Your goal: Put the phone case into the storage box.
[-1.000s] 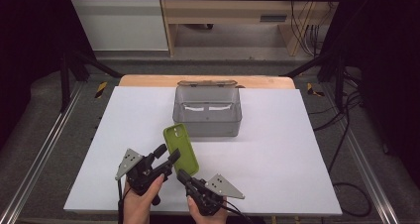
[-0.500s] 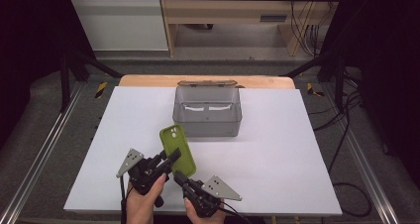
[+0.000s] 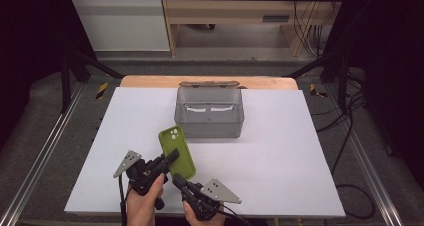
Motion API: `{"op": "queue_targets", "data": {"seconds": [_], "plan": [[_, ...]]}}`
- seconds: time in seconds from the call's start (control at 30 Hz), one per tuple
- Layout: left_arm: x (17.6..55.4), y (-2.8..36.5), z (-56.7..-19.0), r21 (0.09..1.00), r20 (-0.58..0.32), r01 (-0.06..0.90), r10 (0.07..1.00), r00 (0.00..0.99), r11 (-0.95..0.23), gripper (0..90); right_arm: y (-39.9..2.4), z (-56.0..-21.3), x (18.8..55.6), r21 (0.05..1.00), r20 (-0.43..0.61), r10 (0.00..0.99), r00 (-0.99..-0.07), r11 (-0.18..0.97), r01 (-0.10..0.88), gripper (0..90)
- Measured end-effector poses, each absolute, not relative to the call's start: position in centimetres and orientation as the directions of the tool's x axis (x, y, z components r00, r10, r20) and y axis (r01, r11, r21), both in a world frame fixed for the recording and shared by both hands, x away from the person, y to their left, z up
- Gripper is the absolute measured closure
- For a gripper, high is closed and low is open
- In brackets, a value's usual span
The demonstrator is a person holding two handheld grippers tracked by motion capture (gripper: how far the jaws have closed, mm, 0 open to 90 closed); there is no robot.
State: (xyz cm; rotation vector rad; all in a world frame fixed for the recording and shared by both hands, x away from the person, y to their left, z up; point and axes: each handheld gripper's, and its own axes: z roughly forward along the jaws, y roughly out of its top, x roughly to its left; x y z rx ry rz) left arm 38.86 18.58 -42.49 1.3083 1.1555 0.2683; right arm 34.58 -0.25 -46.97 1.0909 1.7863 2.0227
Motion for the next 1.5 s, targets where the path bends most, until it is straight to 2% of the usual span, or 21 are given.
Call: {"op": "queue_targets", "data": {"seconds": [0.2, 0.37, 0.57, 0.77, 0.87, 1.1, 1.27, 1.5], "plan": [[39.0, 18.6, -42.5, 0.823, -0.549, 0.446, 0.696, 0.463, 0.352, 76.9, -0.1, -47.1, 34.8, 0.928, 0.372, 0.62, -0.691, -0.225, 0.298, 86.6], [39.3, 19.2, -42.3, 0.826, -0.543, 0.434, 0.713, 0.443, 0.36, 77.1, -0.5, -47.0, 34.8, 0.93, 0.367, 0.629, -0.685, -0.225, 0.292, 76.9], [39.8, 20.7, -42.0, 0.847, -0.497, 0.425, 0.758, 0.422, 0.319, 77.1, -2.2, -46.2, 35.5, 0.957, 0.279, 0.683, -0.676, -0.14, 0.253, 60.6], [40.1, 21.2, -41.6, 0.869, -0.439, 0.421, 0.797, 0.414, 0.26, 77.2, -5.2, -45.2, 38.9, 0.947, 0.159, 0.736, -0.659, 0.075, 0.313, 41.0], [40.4, 21.2, -41.3, 0.877, -0.415, 0.417, 0.81, 0.414, 0.237, 77.2, -7.1, -44.9, 39.7, 0.945, 0.078, 0.754, -0.652, 0.152, 0.29, 35.2], [41.0, 20.8, -40.1, 0.885, -0.409, 0.401, 0.809, 0.423, 0.237, 77.2, -10.3, -45.0, 41.3, 0.941, 0.031, 0.765, -0.643, 0.195, 0.277, 15.7], [41.1, 20.5, -39.2, 0.897, -0.373, 0.393, 0.821, 0.432, 0.201, 77.3, -11.3, -45.0, 41.8, 0.933, 0.007, 0.743, -0.669, 0.236, 0.273, 10.4], [41.4, 20.7, -38.4, 0.904, -0.35, 0.388, 0.832, 0.431, 0.179, 77.3, -14.5, -45.4, 41.7, 0.943, 0.074, 0.738, -0.67, 0.167, 0.288, 8.3]]}}
